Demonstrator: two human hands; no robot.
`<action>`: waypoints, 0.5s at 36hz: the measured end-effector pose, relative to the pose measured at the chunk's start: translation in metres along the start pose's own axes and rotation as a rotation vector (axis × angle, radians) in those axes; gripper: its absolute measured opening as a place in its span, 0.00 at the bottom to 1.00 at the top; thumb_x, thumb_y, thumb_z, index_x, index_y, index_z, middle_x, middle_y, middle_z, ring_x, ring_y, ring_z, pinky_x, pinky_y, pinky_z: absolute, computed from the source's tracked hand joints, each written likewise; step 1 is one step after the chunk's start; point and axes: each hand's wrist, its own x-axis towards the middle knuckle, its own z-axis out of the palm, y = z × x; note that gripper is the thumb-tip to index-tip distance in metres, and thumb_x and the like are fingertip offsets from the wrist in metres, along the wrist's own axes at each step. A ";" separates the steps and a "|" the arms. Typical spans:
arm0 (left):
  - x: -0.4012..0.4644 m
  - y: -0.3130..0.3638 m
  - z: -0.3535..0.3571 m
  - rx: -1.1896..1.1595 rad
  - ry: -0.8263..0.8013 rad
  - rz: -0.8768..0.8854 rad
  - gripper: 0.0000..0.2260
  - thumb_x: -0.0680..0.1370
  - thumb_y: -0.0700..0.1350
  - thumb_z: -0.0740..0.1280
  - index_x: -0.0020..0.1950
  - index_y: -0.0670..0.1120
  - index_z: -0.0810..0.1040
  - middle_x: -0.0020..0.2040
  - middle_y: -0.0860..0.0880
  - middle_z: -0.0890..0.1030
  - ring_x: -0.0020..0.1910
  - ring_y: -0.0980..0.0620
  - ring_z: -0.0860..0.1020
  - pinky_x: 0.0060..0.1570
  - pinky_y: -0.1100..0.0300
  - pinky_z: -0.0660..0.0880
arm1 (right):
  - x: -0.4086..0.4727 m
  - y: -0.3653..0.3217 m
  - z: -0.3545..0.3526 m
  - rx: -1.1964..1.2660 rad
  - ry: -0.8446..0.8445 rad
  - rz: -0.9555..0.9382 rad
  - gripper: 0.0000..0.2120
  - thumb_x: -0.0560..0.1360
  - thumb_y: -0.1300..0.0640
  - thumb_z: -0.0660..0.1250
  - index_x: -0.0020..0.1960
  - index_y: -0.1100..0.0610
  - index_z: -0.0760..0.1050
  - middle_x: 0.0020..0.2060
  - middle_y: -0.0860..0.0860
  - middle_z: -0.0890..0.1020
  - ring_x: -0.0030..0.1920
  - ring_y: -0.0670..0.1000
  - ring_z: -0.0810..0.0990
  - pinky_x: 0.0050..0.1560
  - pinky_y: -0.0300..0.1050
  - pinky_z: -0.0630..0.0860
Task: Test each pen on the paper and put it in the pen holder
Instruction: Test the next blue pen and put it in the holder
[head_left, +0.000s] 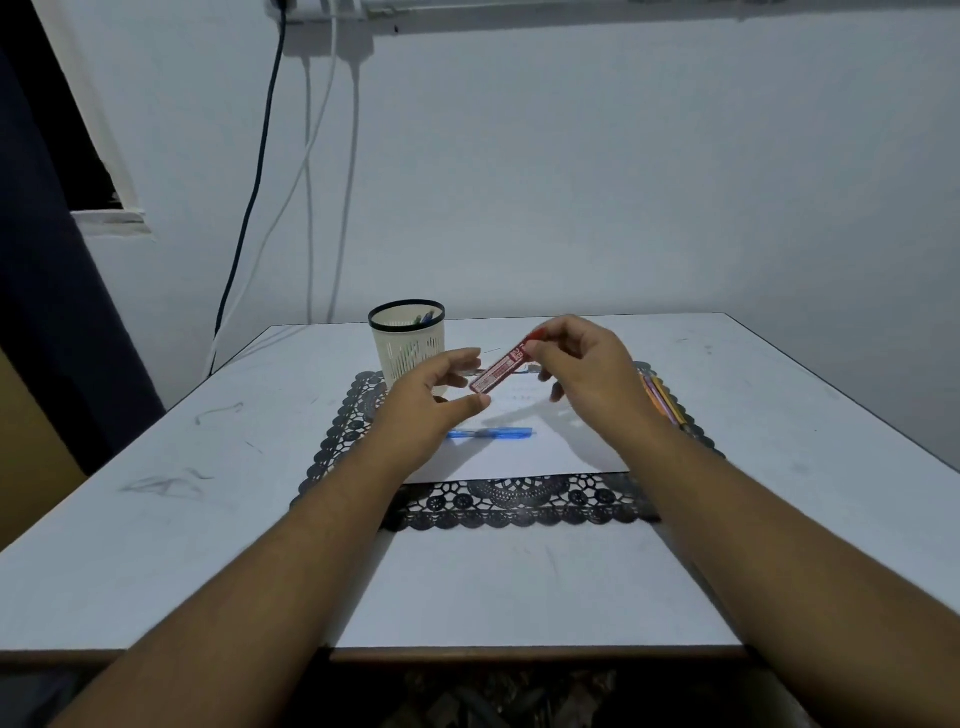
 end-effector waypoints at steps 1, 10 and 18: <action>0.000 0.000 0.001 0.003 -0.010 0.000 0.24 0.75 0.41 0.77 0.69 0.53 0.79 0.60 0.59 0.84 0.58 0.58 0.79 0.60 0.56 0.77 | 0.001 0.001 -0.003 -0.043 0.005 -0.037 0.03 0.79 0.58 0.72 0.49 0.52 0.83 0.39 0.51 0.84 0.38 0.48 0.80 0.35 0.43 0.77; -0.002 0.002 0.002 0.074 -0.042 0.035 0.21 0.75 0.42 0.76 0.67 0.54 0.80 0.57 0.59 0.83 0.54 0.61 0.80 0.56 0.60 0.76 | 0.004 0.006 -0.011 -0.321 -0.042 -0.152 0.05 0.78 0.59 0.70 0.49 0.52 0.84 0.39 0.44 0.83 0.33 0.42 0.74 0.38 0.39 0.72; -0.005 0.001 0.005 0.087 -0.057 0.033 0.18 0.77 0.41 0.75 0.65 0.53 0.81 0.56 0.58 0.84 0.54 0.57 0.80 0.57 0.47 0.79 | 0.002 -0.003 -0.013 -0.497 -0.115 -0.258 0.07 0.78 0.53 0.66 0.50 0.49 0.83 0.44 0.43 0.82 0.40 0.43 0.76 0.44 0.45 0.75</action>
